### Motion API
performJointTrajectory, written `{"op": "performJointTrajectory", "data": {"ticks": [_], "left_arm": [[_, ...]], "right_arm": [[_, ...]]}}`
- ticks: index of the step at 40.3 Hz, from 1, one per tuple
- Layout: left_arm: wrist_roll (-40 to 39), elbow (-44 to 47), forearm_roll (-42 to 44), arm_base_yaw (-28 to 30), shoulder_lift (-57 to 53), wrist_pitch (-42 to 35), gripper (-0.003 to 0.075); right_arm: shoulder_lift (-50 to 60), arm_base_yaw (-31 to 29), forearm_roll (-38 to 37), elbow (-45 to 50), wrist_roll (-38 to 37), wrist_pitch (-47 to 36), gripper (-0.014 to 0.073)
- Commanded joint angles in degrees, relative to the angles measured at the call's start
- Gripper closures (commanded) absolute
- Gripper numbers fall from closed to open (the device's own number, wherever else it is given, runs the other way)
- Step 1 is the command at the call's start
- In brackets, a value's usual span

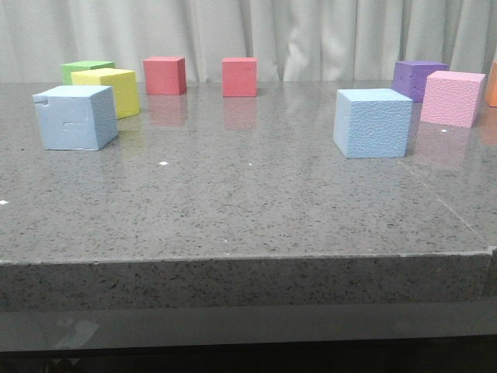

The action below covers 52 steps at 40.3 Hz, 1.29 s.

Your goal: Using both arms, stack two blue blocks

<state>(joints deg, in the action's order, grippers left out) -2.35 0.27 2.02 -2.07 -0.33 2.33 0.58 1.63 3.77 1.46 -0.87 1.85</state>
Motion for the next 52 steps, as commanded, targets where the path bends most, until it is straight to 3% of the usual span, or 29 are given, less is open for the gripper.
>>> {"op": "performJointTrajectory", "data": {"ticks": [1,29,35,42,52], "left_arm": [[0.0,0.1,-0.5,-0.1,-1.0,-5.0,0.0739],[0.0,0.1,-0.5,-0.1,-1.0,-5.1,0.0739],[0.0,-0.8,-0.6,-0.1,-1.0,-9.7,0.0739],[0.0,-9.8,-1.1,-0.1,-0.9,-6.9,0.0739],[0.0,-29.5,-1.1,-0.1,5.4,8.5,0.0739]], "right_arm": [[1.1,-0.1,-0.4,-0.2,0.0,-5.1,0.0631],[1.1,-0.1,-0.4,-0.2,0.0,-6.4,0.0631],[1.1,-0.1,-0.4,-0.8,0.0,-10.4,0.0631],[1.1,-0.1,-0.4,-9.1,0.0,-5.8,0.0631],[-5.6,-0.1,-0.4,-26.2,0.0,10.4,0.0631]]}}
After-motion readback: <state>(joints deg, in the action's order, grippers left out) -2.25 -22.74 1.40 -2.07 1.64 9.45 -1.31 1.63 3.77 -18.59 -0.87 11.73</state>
